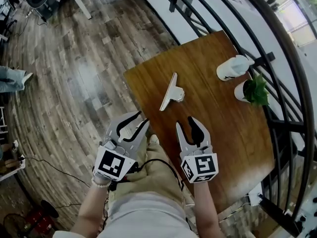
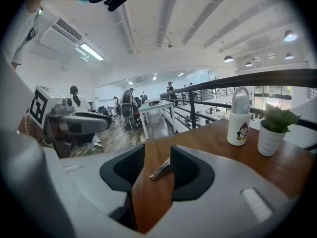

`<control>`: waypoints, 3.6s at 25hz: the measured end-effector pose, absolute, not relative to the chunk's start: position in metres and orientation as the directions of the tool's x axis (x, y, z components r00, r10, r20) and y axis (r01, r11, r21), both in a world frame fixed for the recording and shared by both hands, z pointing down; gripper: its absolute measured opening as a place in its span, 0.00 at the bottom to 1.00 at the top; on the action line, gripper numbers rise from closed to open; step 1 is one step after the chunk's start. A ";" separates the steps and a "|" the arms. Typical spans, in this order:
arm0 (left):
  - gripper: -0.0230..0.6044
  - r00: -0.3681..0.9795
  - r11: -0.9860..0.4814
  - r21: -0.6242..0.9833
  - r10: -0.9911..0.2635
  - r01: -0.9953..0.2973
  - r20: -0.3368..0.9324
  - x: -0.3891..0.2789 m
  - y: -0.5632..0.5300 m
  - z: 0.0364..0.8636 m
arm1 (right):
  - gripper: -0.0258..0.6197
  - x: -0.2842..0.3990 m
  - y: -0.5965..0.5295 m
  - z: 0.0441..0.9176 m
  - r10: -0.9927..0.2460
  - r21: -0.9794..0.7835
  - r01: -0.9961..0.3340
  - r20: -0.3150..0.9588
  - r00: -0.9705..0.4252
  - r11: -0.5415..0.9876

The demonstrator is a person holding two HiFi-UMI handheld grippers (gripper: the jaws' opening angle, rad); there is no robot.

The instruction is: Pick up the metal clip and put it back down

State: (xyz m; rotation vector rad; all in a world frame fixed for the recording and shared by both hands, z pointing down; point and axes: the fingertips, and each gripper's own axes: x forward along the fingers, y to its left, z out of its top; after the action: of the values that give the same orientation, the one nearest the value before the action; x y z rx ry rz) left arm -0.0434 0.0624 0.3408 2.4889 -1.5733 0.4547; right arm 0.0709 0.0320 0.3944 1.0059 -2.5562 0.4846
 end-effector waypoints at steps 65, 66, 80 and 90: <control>0.19 0.532 -0.549 0.104 -0.719 -0.829 0.446 -0.055 -0.006 0.431 | 0.15 0.035 -0.060 0.508 -0.597 -0.477 -0.792 0.528 -0.604 0.380; 0.19 0.536 -0.553 0.102 -0.718 -0.827 0.444 -0.055 -0.007 0.431 | 0.15 0.034 -0.060 0.507 -0.597 -0.481 -0.791 0.526 -0.605 0.377; 0.19 0.567 -0.507 0.260 -0.687 -0.822 0.454 -0.056 -0.026 0.455 | 0.13 0.040 -0.059 0.503 -0.610 -0.532 -0.773 0.500 -0.615 0.345; 0.21 0.587 -0.390 0.475 -0.706 -0.789 0.396 -0.059 -0.048 0.476 | 0.13 0.038 -0.055 0.491 -0.612 -0.571 -0.740 0.457 -0.645 0.354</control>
State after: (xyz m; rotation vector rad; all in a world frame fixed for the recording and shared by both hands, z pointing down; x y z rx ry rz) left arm -0.0589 -0.0480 0.4756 2.1836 -1.1813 0.1699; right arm 0.0383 -0.0550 0.4914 1.2339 -2.4459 1.1656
